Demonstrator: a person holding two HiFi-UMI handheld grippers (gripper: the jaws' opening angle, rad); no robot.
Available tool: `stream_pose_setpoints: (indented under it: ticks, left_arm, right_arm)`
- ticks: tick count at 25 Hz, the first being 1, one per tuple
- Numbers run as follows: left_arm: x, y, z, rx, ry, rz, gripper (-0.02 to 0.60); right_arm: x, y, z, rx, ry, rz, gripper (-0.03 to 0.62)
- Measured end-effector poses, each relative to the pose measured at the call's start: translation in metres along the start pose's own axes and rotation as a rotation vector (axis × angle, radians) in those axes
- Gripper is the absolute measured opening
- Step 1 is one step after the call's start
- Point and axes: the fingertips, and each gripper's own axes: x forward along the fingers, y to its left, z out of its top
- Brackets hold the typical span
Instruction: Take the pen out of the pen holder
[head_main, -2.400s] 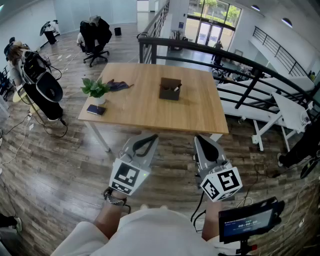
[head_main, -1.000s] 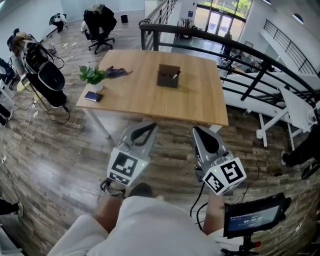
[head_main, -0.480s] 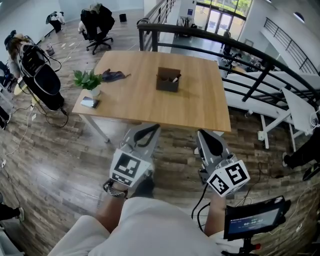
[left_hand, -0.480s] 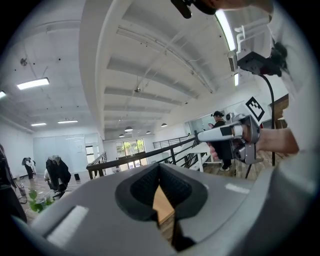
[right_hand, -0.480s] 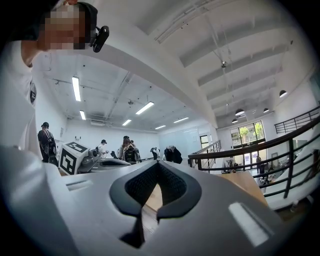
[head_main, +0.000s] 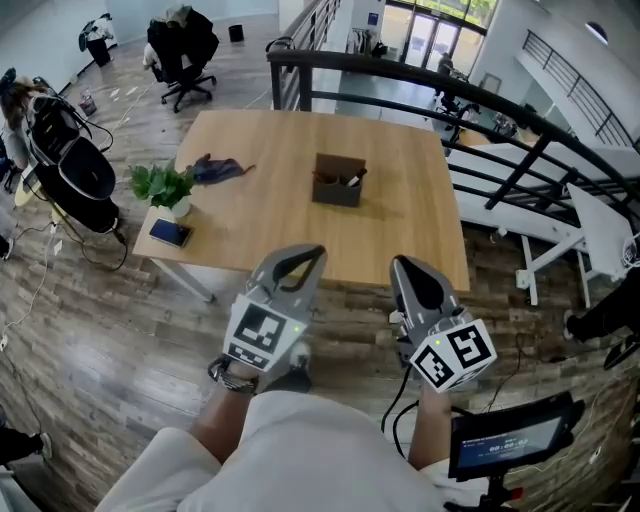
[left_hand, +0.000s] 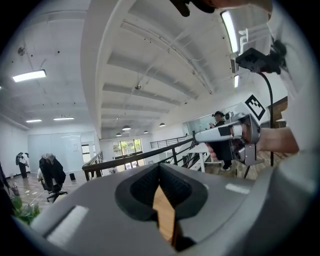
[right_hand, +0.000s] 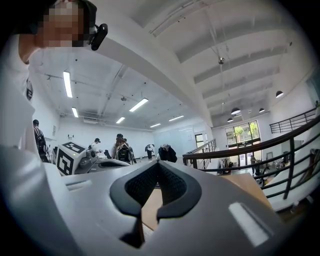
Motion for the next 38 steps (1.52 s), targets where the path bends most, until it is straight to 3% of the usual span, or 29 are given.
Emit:
stream_pose_setpoints:
  ticks: [20, 29, 38]
  left_arm:
    - [0.083, 0.092, -0.017, -0.024, 0.007, -0.088, 0.0]
    - [0.099, 0.117, -0.024, -0.024, 0.0, -0.136, 0.0]
    - [0.118, 0.126, -0.038, 0.0, 0.045, -0.167, 0.018]
  right_arm:
    - [0.113, -0.054, -0.001, 0.017, 0.049, -0.053, 0.002]
    - [0.14, -0.066, -0.009, 0.028, 0.061, -0.095, 0.003]
    - [0.146, -0.078, -0.02, 0.062, 0.058, -0.155, 0.002]
